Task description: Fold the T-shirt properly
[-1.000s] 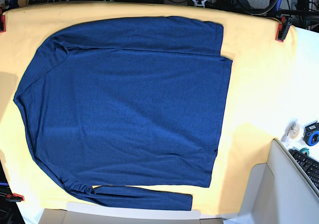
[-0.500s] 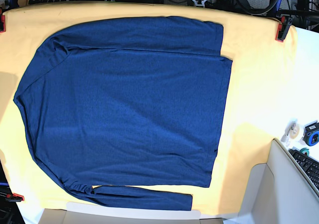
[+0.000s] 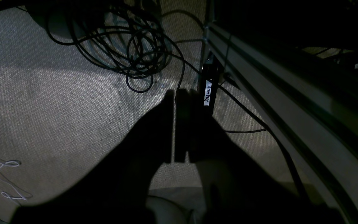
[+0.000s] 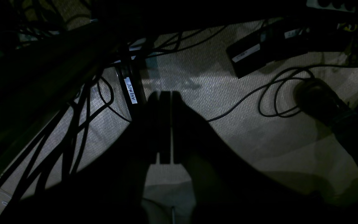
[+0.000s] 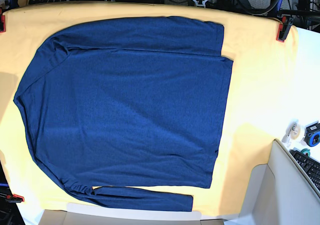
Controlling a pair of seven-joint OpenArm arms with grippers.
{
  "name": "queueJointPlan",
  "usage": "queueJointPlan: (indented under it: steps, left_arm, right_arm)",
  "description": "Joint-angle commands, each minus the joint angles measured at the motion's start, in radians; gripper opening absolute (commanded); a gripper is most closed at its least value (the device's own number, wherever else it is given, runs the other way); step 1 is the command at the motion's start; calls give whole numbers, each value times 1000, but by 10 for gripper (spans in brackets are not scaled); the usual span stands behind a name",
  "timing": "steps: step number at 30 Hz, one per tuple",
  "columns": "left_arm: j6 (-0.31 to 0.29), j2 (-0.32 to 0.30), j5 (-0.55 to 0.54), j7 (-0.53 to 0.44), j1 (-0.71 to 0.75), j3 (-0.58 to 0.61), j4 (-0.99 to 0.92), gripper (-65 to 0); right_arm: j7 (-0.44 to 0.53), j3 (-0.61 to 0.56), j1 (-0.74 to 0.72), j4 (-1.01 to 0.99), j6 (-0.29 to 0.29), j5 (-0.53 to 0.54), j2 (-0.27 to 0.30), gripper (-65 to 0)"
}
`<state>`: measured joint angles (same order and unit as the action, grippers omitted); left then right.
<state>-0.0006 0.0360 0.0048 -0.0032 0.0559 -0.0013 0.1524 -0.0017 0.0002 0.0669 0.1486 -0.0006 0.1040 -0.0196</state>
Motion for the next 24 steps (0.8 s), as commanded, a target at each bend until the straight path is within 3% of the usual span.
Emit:
queueJointPlan:
  steps: [1, 17, 24]
  left_arm:
    - [-2, 2, 1, -5, 2, -1, 3, -650]
    - [-2, 2, 1, -5, -4, -1, 5, -650]
    - [-2, 2, 1, -5, -4, -1, 5, -650]
  right_arm:
    - [12, -2, 0, 4, 1, -2, -1, -648]
    - [12, -2, -2, 6, 1, -2, -1, -648]
    - [64, -2, 1, 6, 1, -2, -1, -648]
